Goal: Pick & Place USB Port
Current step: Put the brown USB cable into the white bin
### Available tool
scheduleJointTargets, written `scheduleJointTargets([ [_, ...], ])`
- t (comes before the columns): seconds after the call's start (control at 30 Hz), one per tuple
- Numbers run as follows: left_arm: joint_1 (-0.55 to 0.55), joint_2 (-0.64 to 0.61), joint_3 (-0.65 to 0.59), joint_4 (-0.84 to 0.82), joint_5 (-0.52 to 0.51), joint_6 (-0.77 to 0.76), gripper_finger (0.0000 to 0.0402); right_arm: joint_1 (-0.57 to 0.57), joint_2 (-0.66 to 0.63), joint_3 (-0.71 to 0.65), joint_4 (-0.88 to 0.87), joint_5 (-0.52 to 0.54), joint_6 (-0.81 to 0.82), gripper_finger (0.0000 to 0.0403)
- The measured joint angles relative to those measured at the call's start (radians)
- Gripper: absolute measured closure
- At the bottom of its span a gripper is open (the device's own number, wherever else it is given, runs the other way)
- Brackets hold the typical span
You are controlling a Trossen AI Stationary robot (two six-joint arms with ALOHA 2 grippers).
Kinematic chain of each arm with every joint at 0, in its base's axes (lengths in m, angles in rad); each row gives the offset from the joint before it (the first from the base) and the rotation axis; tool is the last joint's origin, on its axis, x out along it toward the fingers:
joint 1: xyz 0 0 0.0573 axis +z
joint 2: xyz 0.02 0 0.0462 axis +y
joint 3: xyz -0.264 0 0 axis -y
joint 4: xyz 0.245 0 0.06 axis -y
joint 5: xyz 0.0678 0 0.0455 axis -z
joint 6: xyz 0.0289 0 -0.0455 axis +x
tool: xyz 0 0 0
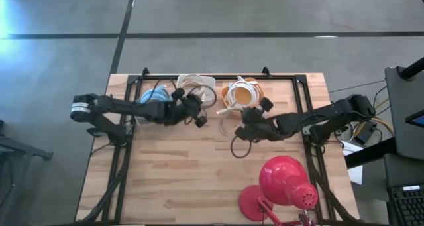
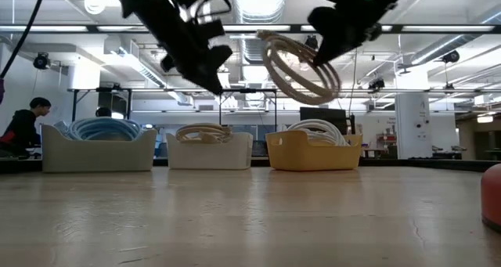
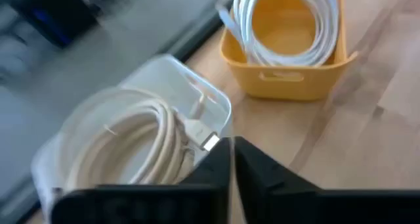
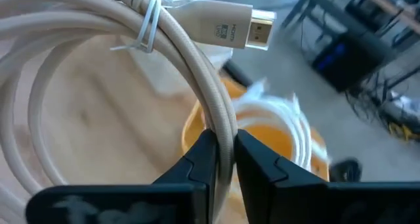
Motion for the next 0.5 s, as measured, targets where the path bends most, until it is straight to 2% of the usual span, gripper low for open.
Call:
scheduleJointTargets([
  [0.07, 0.059, 0.012, -0.011, 0.001, 0.054, 0.000, 0.0393, -0.030, 0.000, -0.004, 0.116, -0.003, -0.095, 0.0360],
  [0.2, 0.156, 0.026, -0.017, -0.002, 0.021, 0.004, 0.0395, -0.085, 0.000, -0.031, 0.337, -0.068, -0.285, 0.0367],
  [0.3, 0.208, 0.026, -0.017, 0.015, 0.021, 0.004, 0.0400, -0.120, 0.001, -0.034, 0.393, -0.141, -0.327, 0.0368],
  [0.5, 0.290, 0.034, -0.038, 0.015, 0.105, -0.029, 0.0401, -0.174, 0.001, -0.034, 0.401, -0.151, -0.330, 0.0365],
])
